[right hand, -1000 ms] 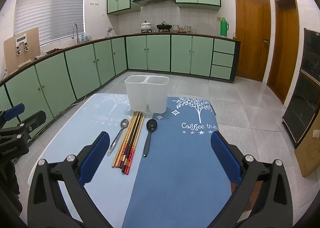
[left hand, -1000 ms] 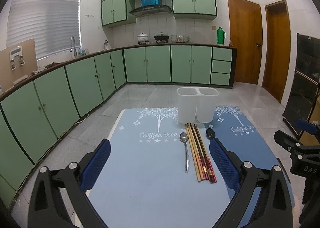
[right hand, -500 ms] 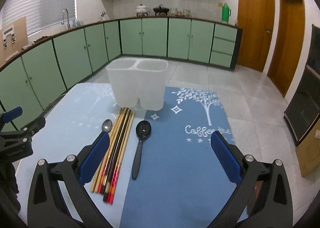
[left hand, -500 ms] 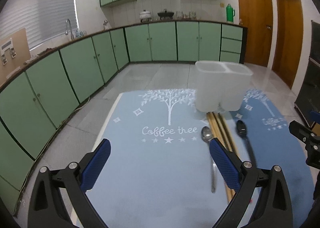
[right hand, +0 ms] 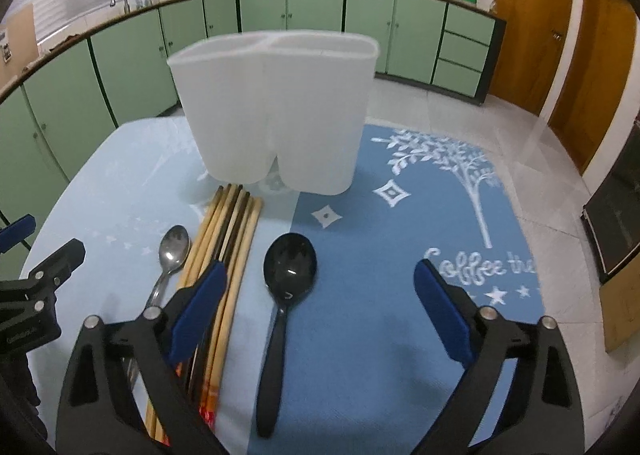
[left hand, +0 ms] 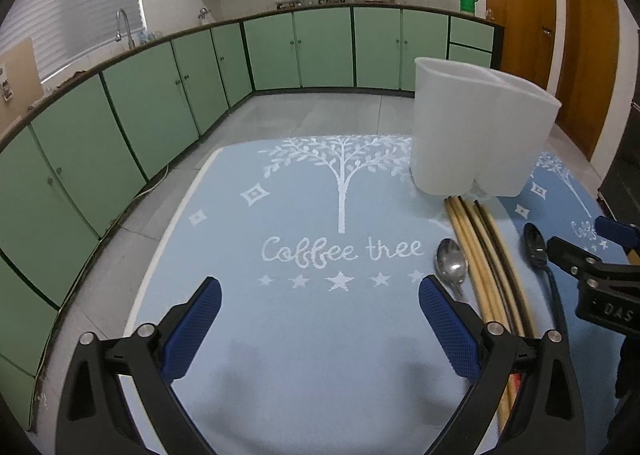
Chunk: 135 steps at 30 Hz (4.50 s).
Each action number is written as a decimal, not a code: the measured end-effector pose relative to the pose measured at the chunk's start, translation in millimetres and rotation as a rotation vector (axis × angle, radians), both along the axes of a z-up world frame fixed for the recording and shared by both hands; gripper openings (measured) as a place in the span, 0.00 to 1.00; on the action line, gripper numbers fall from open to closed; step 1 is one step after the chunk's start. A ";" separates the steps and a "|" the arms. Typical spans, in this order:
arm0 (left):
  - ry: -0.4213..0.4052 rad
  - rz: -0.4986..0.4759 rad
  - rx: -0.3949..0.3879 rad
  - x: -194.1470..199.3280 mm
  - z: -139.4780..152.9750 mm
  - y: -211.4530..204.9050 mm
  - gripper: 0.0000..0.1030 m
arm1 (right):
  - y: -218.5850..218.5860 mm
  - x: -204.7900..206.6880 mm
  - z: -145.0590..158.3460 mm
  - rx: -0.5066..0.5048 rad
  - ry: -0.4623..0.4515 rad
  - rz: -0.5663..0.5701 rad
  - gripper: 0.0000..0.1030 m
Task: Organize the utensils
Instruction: 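Close the right tool on the black plastic spoon while the left tool approaches the silver spoon, then lower the left tool onto the silver spoon handle and close it, then carry both spoons over the white utensil holder and open both tools to drop them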
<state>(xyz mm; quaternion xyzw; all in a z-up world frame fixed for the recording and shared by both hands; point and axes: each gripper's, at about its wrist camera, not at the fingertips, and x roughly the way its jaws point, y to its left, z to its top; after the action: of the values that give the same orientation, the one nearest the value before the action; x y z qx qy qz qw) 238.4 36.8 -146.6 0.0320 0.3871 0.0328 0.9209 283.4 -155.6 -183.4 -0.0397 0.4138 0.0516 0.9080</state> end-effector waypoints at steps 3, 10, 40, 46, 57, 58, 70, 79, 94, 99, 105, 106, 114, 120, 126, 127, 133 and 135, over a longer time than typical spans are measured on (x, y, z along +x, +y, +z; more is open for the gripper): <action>0.002 -0.001 -0.006 2.6 -3.7 3.0 0.94 | 2.2 9.3 -7.9 -0.005 0.029 -0.006 0.75; 0.014 -0.015 -0.003 7.9 -10.6 1.9 0.94 | 4.0 24.0 -21.9 0.019 0.085 -0.015 0.60; 0.150 -0.100 0.035 40.4 -43.8 -44.2 0.95 | -23.7 19.6 -27.2 0.010 0.096 -0.009 0.33; 0.143 -0.098 0.013 42.4 -42.0 -42.5 0.94 | -24.4 20.5 -27.9 -0.026 0.091 -0.004 0.34; 0.146 -0.107 0.022 61.2 -39.9 -57.9 0.94 | -30.4 30.7 -27.2 -0.051 0.097 -0.011 0.36; 0.148 -0.106 0.021 63.5 -39.8 -59.5 0.94 | -30.2 31.8 -26.9 -0.051 0.100 -0.009 0.36; 0.177 -0.080 -0.014 70.6 -41.7 -64.7 0.92 | -30.7 39.8 -26.8 -0.030 0.145 0.002 0.41; 0.166 -0.134 -0.088 73.2 -31.8 -61.7 0.26 | -24.6 52.3 -26.1 -0.031 0.181 0.010 0.33; -0.133 -0.219 -0.267 26.6 5.2 -32.1 0.25 | -36.9 16.9 16.2 0.086 -0.092 0.063 0.32; -0.214 -0.224 -0.266 18.1 22.6 -29.0 0.25 | -39.7 11.6 27.7 0.118 -0.157 0.066 0.32; -0.275 -0.240 -0.274 16.2 44.3 -26.1 0.24 | -47.3 15.5 55.0 0.149 -0.240 0.081 0.32; -0.287 -0.243 -0.281 17.0 50.2 -25.5 0.24 | -48.1 15.0 60.8 0.160 -0.254 0.085 0.32; -0.384 -0.278 -0.315 14.9 93.3 -22.3 0.22 | -53.7 25.0 111.1 0.203 -0.374 0.123 0.32; -0.430 -0.307 -0.364 22.4 116.5 -21.5 0.06 | -55.2 37.4 132.7 0.207 -0.422 0.123 0.32; -0.396 -0.304 -0.352 20.4 105.7 -23.7 0.05 | -56.8 32.7 125.4 0.207 -0.412 0.125 0.32; -0.399 -0.298 -0.335 20.2 105.9 -24.2 0.05 | -57.2 32.2 124.7 0.208 -0.412 0.122 0.32; -0.446 -0.310 -0.258 29.3 126.6 -30.5 0.05 | -56.8 46.9 133.7 0.212 -0.467 0.093 0.32; -0.473 -0.313 -0.249 36.0 137.8 -32.4 0.05 | -58.0 56.9 141.8 0.228 -0.497 0.086 0.32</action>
<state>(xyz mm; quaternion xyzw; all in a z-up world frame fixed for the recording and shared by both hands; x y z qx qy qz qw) 274.3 4.4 -8.7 -0.0302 0.1535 -0.1507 0.9761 340.2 -213.6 -41.5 0.0336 0.1677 0.1249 0.9773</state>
